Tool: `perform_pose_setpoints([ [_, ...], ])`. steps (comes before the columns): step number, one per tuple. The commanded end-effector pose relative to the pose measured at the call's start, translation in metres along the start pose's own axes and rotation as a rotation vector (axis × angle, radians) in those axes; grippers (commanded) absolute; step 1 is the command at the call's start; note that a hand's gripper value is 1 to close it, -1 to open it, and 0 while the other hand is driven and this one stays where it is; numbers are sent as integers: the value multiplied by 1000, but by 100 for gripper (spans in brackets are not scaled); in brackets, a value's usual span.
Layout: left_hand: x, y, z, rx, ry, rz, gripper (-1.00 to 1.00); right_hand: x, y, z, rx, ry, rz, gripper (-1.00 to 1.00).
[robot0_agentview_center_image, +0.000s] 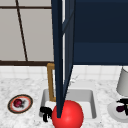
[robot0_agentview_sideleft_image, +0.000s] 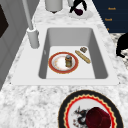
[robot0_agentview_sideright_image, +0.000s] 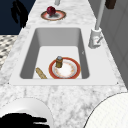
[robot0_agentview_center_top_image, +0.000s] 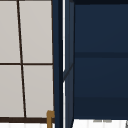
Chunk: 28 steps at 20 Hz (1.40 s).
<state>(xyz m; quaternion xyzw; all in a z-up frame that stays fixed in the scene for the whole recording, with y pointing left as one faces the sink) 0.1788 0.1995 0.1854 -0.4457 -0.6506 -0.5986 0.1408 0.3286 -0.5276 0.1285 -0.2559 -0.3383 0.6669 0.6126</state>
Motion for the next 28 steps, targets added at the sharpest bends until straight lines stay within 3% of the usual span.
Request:
perform_pose_setpoints([
  [1, 0, 0, 0, 0, 0, 0, 0, -1, 17, -13, -63, -24, 72, -100],
  [4, 0, 0, 0, 0, 0, 0, 0, -5, 28, -24, -68, -24, 70, -100],
  [6, 0, 0, 0, 0, 0, 0, 0, -10, 20, -29, -39, -32, 51, -100],
  [12, 0, 0, 0, 0, 0, 0, 0, -17, 16, -26, -44, -84, 27, -100],
  [13, 0, 0, 0, 0, 0, 0, 0, -16, 16, -28, -44, -78, 30, 100],
  [14, 0, 0, 0, 0, 0, 0, 0, -16, 16, -24, -67, -76, 50, 100],
  [20, 0, 0, 0, 0, 0, 0, 0, -17, 4, -22, -266, -81, 13, 100],
  [23, 0, 0, 0, 0, 0, 0, 0, -11, 1, -20, -351, -26, -54, 100],
  [28, 0, 0, 0, 0, 0, 0, 0, 0, -23, -11, -321, -22, -61, 100],
])
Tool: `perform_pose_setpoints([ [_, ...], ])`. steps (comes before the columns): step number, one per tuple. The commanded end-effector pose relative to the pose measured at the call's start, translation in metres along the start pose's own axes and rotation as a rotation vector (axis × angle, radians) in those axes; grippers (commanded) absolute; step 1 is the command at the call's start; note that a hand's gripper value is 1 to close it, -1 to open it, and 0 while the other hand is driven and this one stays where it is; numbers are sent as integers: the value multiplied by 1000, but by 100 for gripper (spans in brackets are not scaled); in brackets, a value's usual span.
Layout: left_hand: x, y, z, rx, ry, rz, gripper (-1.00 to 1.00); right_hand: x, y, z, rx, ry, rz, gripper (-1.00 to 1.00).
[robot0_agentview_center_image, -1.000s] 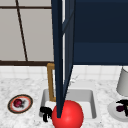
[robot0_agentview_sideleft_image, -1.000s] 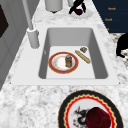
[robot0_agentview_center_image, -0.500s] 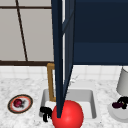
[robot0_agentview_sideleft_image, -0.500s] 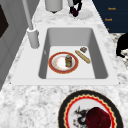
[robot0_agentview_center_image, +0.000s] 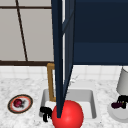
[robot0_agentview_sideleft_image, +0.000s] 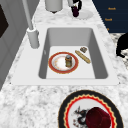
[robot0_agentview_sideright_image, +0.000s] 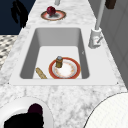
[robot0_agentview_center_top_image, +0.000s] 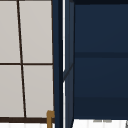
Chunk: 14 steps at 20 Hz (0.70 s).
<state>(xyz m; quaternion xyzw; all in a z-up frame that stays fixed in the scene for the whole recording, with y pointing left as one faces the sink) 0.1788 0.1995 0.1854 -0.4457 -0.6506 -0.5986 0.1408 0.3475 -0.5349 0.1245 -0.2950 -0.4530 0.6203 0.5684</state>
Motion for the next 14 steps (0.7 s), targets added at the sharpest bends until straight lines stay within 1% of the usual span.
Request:
perform_pose_setpoints([
  [1, 0, 0, 0, 0, 0, 0, 0, 14, -18, 2, -62, 74, -16, 100],
  [3, 0, 0, 0, 0, 0, 0, 0, 23, -27, 6, -61, 87, -15, 100],
  [4, 0, 0, 0, 0, 0, 0, 0, 33, -32, 8, -53, 77, -7, 100],
  [9, 0, 0, 0, 0, 0, 0, 0, 59, -56, 17, -69, 132, 8, 100],
  [10, 0, 0, 0, 0, 0, 0, 0, 66, -61, 19, -72, 133, 15, 100],
  [12, 0, 0, 0, 0, 0, 0, 0, 79, -69, 21, -78, 130, 48, 100],
  [14, 0, 0, 0, 0, 0, 0, 0, 90, -78, 25, -87, 138, 64, 100],
])
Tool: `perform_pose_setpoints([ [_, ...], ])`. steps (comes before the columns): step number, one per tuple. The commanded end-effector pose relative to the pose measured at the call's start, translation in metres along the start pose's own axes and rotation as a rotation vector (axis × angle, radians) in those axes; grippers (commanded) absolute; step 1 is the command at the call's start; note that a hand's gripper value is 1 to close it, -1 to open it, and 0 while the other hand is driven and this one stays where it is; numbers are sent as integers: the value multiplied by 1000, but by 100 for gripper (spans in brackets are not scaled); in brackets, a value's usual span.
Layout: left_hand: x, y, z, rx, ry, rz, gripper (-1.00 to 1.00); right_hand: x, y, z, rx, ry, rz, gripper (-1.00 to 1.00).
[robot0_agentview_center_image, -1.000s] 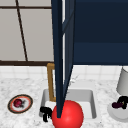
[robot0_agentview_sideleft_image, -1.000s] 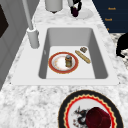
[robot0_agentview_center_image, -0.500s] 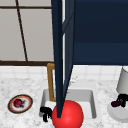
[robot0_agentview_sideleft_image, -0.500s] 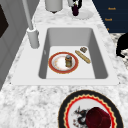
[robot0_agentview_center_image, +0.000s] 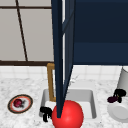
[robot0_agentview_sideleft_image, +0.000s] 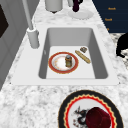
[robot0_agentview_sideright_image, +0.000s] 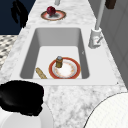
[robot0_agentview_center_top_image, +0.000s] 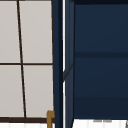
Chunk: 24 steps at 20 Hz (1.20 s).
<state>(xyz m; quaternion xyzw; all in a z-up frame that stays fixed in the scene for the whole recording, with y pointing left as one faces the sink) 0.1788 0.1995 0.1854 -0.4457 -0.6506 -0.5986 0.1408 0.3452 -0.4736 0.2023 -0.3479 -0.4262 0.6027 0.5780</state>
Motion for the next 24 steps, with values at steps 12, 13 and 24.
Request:
perform_pose_setpoints([
  [12, 0, 0, 0, 0, 0, 0, 0, 71, -56, 87, -133, 15, 29, 100],
  [13, 0, 0, 0, 0, 0, 0, 0, 75, -57, 94, -138, 14, 29, 100],
  [24, 0, 0, 0, 0, 0, 0, 0, 103, -93, 159, -141, 20, 18, 100],
])
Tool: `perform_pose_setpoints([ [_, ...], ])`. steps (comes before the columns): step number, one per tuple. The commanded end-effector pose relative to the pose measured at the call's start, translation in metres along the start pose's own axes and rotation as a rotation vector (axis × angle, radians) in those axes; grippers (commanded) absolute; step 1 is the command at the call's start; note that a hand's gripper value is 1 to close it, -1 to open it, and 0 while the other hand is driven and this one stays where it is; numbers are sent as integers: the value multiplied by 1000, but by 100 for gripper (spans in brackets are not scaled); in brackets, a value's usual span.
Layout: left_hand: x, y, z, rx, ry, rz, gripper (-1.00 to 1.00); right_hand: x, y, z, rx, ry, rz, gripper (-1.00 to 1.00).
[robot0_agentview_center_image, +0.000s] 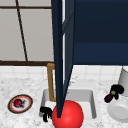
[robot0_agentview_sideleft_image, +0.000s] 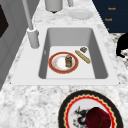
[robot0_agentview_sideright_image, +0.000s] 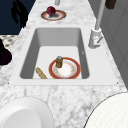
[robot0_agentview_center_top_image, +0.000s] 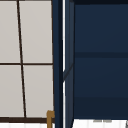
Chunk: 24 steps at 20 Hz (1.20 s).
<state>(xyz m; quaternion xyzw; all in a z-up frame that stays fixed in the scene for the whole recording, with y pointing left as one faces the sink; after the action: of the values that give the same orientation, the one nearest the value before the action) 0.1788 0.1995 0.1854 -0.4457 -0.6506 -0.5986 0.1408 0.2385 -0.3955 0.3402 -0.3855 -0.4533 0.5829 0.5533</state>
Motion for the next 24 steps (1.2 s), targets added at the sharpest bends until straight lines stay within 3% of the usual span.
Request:
perform_pose_setpoints([
  [1, 0, 0, 0, 0, 0, 0, 0, 7, -17, 20, -26, 13, -2, 100],
  [14, 0, 0, 0, 0, 0, 0, 0, 28, -67, 66, -12, 25, -5, 100],
  [24, 0, 0, 0, 0, 0, 0, 0, 52, -81, 130, -78, 45, 14, 100],
])
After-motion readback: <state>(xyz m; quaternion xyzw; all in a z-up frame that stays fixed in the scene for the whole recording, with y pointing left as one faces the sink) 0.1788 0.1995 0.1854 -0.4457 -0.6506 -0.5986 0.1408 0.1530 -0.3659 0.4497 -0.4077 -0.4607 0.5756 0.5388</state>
